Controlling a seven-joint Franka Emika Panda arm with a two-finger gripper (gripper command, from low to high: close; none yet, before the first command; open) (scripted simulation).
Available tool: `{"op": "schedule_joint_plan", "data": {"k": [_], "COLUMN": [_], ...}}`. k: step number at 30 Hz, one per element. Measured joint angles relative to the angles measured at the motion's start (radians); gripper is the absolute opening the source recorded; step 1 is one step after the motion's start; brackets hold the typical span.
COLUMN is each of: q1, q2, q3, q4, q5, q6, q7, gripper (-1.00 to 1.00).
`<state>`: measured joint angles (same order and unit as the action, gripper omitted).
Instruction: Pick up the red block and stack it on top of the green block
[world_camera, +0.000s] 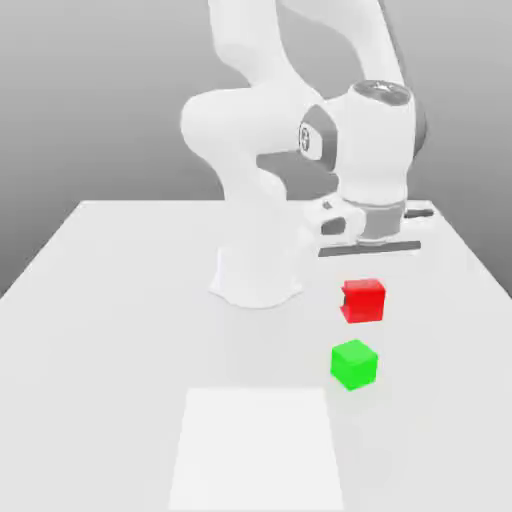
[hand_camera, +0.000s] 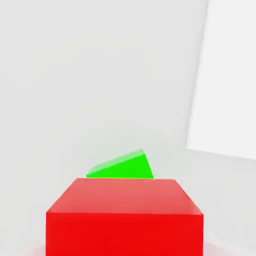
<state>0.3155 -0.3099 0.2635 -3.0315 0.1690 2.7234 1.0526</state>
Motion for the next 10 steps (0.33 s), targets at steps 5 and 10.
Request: {"op": "schedule_joint_plan", "data": {"k": [5,10], "q1": [-0.047,-0.059], "q2": [0.163,0.254], "q3": [0.028,0.032], "q4": [0.005,0.007], "q5": [-0.066,-0.098], "q6": [0.157,0.247], "q7": [0.047,0.068], "gripper": [-1.0,1.0]}}
